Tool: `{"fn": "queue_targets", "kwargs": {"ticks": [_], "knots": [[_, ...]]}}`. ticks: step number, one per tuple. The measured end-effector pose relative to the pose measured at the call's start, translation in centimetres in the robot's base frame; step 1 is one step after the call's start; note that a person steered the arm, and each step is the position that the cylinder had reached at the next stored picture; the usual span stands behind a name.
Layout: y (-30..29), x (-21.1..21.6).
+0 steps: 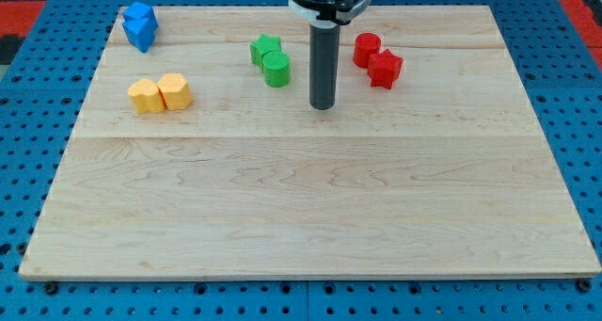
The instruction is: Separate the hexagon from the heart
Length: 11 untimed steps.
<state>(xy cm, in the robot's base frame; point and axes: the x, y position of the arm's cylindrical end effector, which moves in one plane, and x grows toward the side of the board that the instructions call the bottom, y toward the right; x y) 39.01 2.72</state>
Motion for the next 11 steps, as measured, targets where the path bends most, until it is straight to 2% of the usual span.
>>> {"fn": "queue_targets", "kwargs": {"ticks": [3, 4, 6, 7, 8, 9, 11], "knots": [[-0.8, 0.7], [-6.0, 0.5], [-15.1, -6.0], [-10.4, -7.5], [-9.3, -8.8], [-11.2, -9.4], [-21.9, -7.5]]}}
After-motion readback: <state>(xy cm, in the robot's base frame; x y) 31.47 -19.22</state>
